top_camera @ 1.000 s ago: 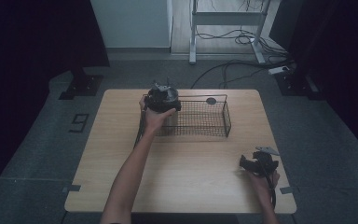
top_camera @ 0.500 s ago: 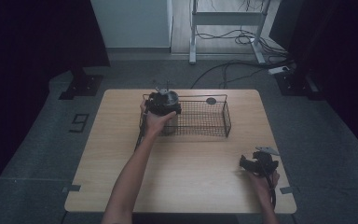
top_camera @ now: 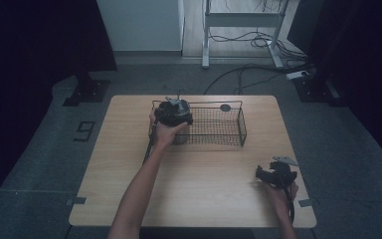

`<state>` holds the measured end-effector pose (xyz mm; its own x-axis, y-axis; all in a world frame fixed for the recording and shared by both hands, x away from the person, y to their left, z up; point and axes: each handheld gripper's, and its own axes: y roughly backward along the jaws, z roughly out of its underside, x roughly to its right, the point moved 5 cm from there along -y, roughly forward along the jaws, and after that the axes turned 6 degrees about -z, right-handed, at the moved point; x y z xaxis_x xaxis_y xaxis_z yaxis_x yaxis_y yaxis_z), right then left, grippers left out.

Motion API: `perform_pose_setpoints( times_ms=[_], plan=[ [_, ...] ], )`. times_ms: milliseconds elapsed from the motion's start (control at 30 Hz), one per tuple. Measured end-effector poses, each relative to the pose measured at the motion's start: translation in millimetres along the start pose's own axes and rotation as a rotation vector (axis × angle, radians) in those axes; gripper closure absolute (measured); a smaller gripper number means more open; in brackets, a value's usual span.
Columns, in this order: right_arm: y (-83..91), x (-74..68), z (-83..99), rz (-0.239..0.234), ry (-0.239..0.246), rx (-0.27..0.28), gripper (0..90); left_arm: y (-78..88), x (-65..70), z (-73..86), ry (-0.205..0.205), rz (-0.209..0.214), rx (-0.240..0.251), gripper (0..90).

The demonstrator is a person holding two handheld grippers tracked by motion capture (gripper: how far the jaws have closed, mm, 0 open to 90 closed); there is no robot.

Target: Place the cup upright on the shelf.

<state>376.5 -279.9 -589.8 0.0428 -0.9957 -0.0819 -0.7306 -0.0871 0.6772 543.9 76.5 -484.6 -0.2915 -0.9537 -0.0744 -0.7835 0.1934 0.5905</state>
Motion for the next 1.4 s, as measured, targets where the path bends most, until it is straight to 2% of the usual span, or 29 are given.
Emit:
perform_pose_setpoints(
  times_ms=[167, 300, 367, 433, 667, 900, 1167, 1400],
  plan=[
    [0.0, 0.0, 0.0, 0.001, -0.001, 0.002, 8.9, 2.9, -4.0, 3.7, 0.002, 0.026, 0.0, 3.6],
    [0.0, 0.1, 0.0, 0.002, -0.001, 0.003, 9.0, 4.9, -6.7, 2.9, -0.002, 0.019, -0.007, 2.4],
    [0.0, 0.1, 0.0, 0.002, -0.001, 0.003, 9.1, 7.8, -7.4, 1.1, -0.011, 0.017, 0.009, 1.4],
    [0.0, 0.1, 0.0, 0.002, -0.002, 0.003, 9.1, 15.7, -7.0, -4.3, -0.022, 0.023, 0.038, 0.0],
    [0.1, 0.1, 0.0, 0.003, -0.001, 0.003, 9.2, 29.4, -9.0, -8.9, -0.033, 0.013, 0.059, 0.0],
    [0.0, 0.0, -0.1, 0.003, -0.002, 0.004, 9.3, 46.8, -10.6, -11.2, -0.025, 0.05, 0.087, 0.0],
    [0.1, 0.1, -0.1, 0.004, -0.001, 0.004, 9.4, 72.4, -11.4, -7.9, -0.039, 0.078, 0.121, 0.0],
    [0.1, 0.1, -0.1, 0.004, -0.001, 0.003, 9.4, 87.6, -12.0, 0.2, -0.049, 0.093, 0.131, 0.0]
  ],
)
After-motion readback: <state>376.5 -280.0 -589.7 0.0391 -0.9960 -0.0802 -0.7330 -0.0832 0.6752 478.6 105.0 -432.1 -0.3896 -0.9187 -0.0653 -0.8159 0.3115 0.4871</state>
